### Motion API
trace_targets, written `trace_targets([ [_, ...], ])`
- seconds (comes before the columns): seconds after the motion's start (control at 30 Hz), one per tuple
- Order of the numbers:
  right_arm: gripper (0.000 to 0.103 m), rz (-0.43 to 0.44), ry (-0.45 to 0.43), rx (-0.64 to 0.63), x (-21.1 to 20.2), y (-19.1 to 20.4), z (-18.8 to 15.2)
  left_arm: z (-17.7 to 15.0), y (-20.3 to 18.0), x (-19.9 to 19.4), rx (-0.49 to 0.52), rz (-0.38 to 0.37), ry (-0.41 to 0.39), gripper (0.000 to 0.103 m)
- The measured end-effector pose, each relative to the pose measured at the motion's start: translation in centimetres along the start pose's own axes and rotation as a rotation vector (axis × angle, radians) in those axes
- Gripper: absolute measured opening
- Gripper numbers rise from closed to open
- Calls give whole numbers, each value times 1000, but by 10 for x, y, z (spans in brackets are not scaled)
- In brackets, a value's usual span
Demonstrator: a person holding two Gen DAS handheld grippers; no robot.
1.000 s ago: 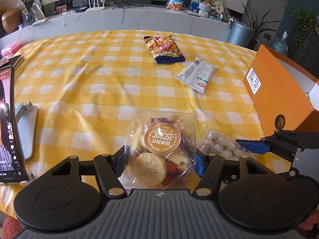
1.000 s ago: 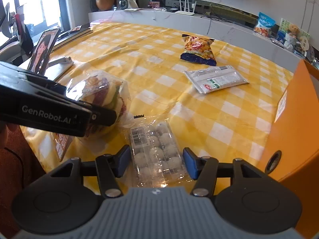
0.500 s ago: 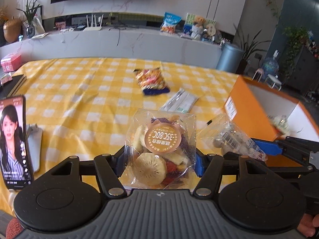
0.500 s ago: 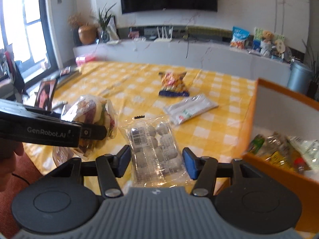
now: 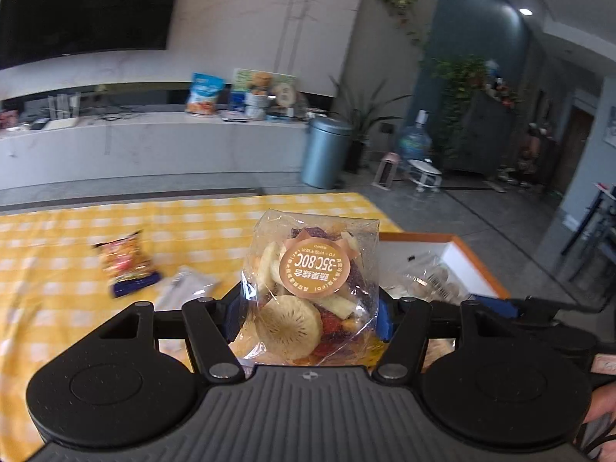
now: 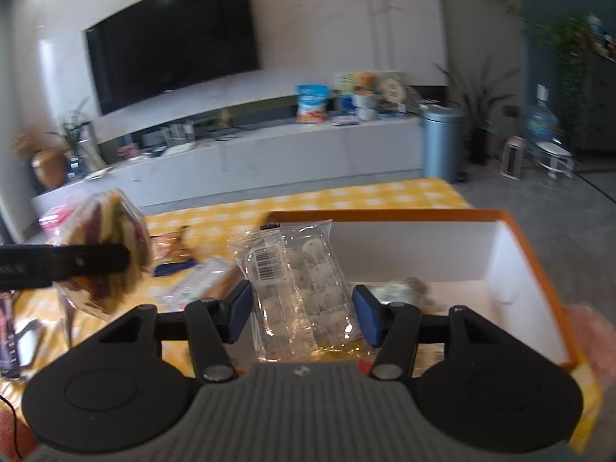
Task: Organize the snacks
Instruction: 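Carry both packs over the orange box and open the right tool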
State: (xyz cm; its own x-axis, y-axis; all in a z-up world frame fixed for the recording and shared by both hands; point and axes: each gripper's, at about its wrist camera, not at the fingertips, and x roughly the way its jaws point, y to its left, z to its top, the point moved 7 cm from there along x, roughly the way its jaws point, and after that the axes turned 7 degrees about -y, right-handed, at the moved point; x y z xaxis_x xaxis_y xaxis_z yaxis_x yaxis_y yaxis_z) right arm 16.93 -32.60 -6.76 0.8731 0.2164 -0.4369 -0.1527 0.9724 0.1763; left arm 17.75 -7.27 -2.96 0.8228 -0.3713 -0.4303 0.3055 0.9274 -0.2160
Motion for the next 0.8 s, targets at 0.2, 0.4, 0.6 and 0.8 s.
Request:
trace_targets([
  [0.2, 56, -172, 96, 98, 17, -70, -2, 6, -48, 60, 33, -148, 70, 72],
  [0.4, 56, -240, 202, 62, 36, -102, -7, -10, -68, 106, 33, -199, 166, 72],
  [0.6, 56, -278, 314, -29, 57, -112, -14, -18, -69, 129, 29, -217, 233, 72],
  [0.8, 57, -283, 388, -112, 72, -114, -26, -23, -75, 142, 24, -230, 271, 72],
])
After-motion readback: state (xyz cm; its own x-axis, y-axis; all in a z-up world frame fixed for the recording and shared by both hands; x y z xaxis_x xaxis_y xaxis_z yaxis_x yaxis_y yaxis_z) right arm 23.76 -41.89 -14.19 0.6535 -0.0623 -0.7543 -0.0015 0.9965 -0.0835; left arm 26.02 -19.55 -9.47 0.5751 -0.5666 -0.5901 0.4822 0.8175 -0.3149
